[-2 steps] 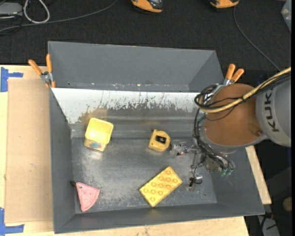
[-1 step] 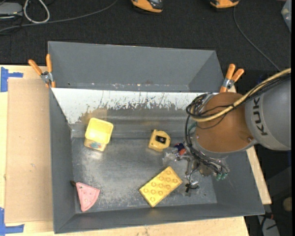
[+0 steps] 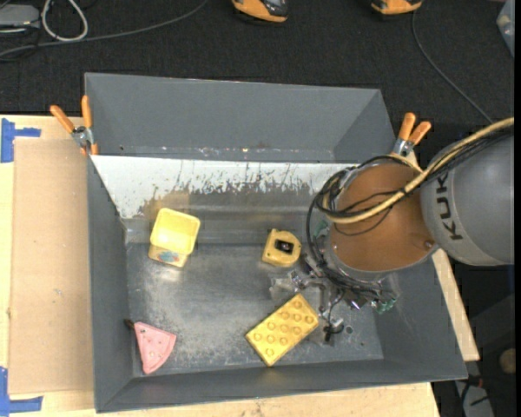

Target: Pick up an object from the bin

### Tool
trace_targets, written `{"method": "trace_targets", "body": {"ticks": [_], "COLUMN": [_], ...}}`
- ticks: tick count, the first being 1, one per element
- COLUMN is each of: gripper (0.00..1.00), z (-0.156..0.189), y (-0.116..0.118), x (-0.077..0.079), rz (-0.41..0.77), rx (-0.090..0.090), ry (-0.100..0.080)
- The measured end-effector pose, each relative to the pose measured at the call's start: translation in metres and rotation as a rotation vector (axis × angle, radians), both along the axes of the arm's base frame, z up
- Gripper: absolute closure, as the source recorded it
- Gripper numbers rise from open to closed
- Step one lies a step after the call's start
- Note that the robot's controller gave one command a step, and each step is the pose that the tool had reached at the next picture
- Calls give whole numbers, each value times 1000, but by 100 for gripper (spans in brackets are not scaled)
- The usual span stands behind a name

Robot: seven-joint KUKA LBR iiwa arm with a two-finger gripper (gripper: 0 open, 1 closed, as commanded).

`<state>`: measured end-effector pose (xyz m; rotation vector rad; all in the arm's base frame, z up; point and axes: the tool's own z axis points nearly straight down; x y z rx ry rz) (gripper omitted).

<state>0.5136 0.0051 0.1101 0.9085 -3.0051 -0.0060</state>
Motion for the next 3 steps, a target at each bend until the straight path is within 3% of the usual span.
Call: {"method": "trace_targets", "body": {"ticks": [1,2,3], "gripper": [0,100,100], "z": [-43,-39,-39], "y": [-7,4,4], "x": [14,11,11], "rz": [7,298,298], "rx": [-1,2,2], "ry": [2,-14,-14]}}
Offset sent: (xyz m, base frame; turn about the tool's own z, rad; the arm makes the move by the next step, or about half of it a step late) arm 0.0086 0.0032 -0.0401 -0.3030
